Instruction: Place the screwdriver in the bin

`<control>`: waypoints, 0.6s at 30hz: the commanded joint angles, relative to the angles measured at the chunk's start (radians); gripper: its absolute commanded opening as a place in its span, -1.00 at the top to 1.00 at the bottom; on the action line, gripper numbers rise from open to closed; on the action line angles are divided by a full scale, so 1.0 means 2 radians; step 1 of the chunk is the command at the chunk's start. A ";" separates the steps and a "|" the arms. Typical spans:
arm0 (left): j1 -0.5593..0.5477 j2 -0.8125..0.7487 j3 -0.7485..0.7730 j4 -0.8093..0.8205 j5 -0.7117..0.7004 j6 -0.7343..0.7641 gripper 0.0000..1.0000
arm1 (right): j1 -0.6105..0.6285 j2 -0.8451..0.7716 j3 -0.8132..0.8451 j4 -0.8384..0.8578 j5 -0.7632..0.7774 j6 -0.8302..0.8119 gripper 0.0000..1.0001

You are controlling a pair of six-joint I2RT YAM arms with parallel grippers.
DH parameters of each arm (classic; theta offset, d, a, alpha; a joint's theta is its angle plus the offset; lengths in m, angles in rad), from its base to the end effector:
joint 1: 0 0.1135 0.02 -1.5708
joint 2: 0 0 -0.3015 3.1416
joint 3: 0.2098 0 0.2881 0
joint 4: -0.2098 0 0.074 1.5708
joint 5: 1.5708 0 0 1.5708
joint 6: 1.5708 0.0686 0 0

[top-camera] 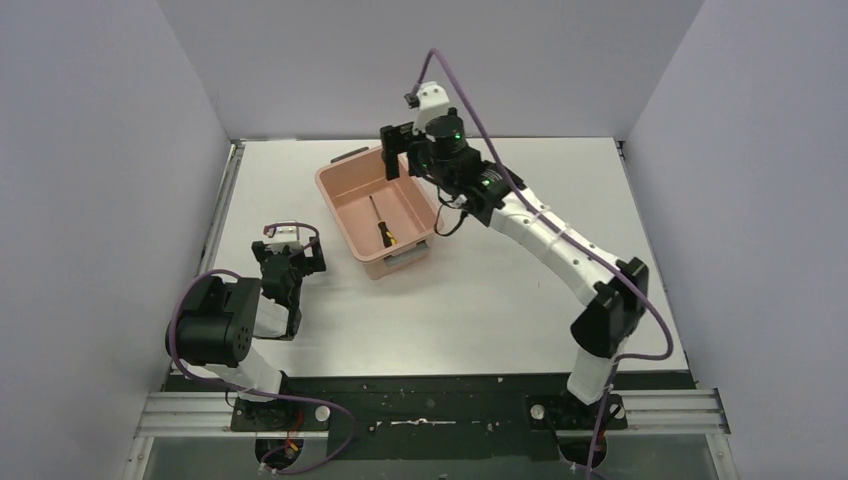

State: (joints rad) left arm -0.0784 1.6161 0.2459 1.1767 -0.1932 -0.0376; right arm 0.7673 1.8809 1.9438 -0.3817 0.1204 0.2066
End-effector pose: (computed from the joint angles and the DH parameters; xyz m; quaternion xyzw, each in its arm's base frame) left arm 0.2874 -0.0094 0.1233 -0.0456 0.7696 0.0377 0.6358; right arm 0.3832 0.3581 0.4337 -0.1899 0.7871 0.2306 0.5397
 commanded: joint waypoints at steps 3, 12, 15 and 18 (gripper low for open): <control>0.002 -0.003 0.004 0.016 0.005 0.004 -0.95 | -0.092 -0.150 -0.263 0.175 0.049 -0.013 -1.00; 0.002 -0.002 0.004 0.016 0.004 0.004 -0.95 | -0.270 -0.281 -0.542 0.316 0.030 0.009 -1.00; 0.002 -0.003 0.005 0.015 0.004 0.004 -0.95 | -0.326 -0.301 -0.628 0.374 0.029 0.021 -1.00; 0.002 -0.002 0.005 0.015 0.004 0.004 -0.95 | -0.364 -0.317 -0.715 0.465 0.037 0.011 -1.00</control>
State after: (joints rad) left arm -0.0784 1.6161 0.2459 1.1767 -0.1932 -0.0372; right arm 0.1078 1.3132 0.6704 0.2398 0.1909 0.2203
